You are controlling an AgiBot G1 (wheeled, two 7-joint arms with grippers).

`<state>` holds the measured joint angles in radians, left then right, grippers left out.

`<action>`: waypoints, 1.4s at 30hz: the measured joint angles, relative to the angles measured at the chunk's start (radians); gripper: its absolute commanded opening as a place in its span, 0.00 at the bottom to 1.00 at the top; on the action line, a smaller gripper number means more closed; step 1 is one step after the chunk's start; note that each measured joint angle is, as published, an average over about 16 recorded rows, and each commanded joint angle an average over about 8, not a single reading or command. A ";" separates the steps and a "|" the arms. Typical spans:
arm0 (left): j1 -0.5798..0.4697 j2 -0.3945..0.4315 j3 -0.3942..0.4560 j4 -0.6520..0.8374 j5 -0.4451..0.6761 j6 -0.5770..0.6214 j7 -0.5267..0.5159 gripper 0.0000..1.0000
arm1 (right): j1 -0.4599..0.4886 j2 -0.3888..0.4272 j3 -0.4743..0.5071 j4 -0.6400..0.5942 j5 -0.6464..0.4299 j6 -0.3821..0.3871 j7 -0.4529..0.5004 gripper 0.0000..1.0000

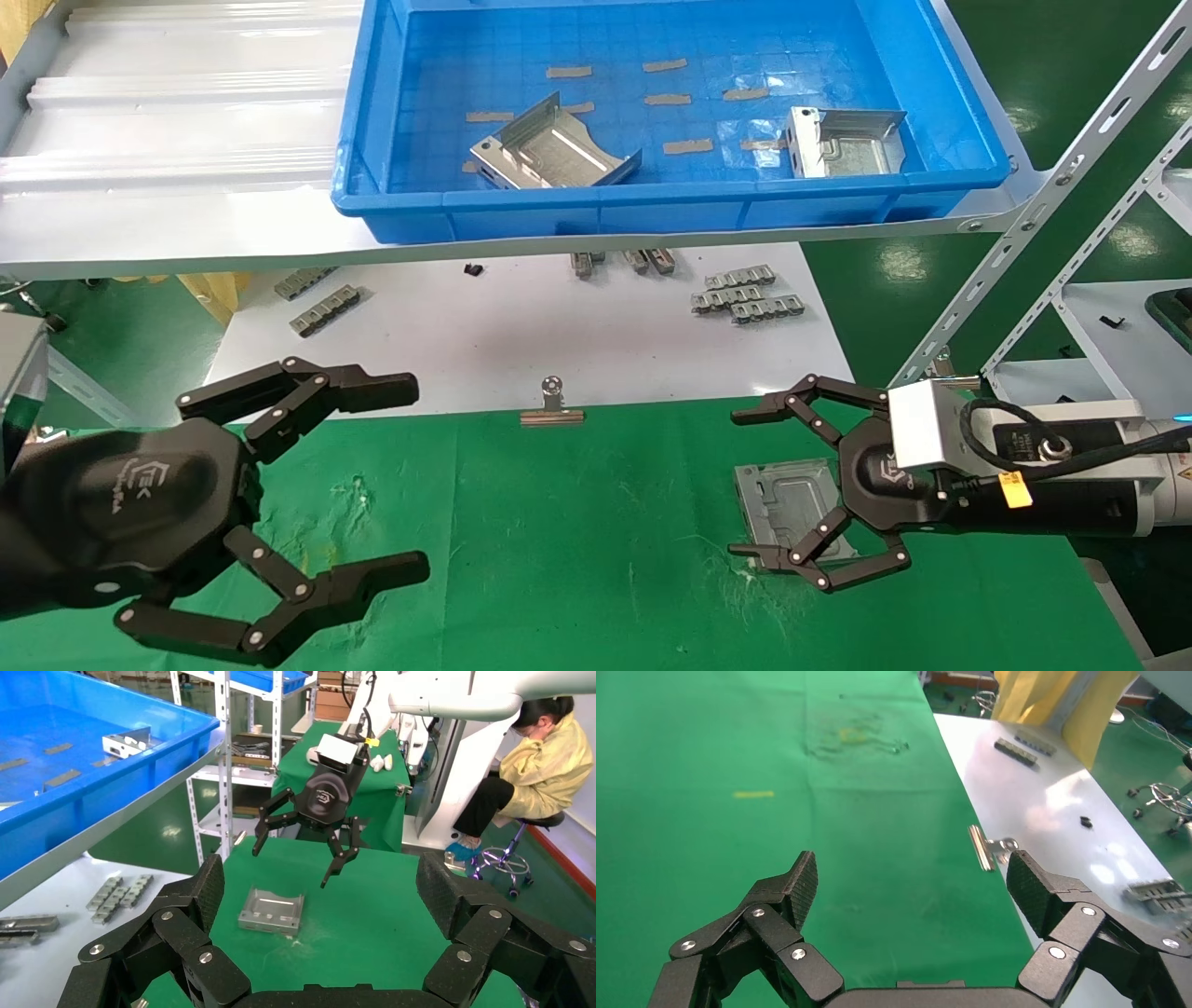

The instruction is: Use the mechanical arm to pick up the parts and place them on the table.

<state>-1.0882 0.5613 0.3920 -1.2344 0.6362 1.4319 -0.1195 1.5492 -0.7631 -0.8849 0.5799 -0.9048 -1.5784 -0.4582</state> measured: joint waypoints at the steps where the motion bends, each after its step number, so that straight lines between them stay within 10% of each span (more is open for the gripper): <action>1: 0.000 0.000 0.000 0.000 0.000 0.000 0.000 1.00 | -0.010 0.003 0.013 0.015 0.004 0.002 0.013 1.00; 42: 0.000 0.000 0.000 0.000 0.000 0.000 0.000 1.00 | -0.409 0.131 0.521 0.606 0.150 0.071 0.556 1.00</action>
<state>-1.0883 0.5613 0.3920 -1.2344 0.6361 1.4319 -0.1195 1.1406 -0.6323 -0.3638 1.1862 -0.7548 -1.5072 0.0978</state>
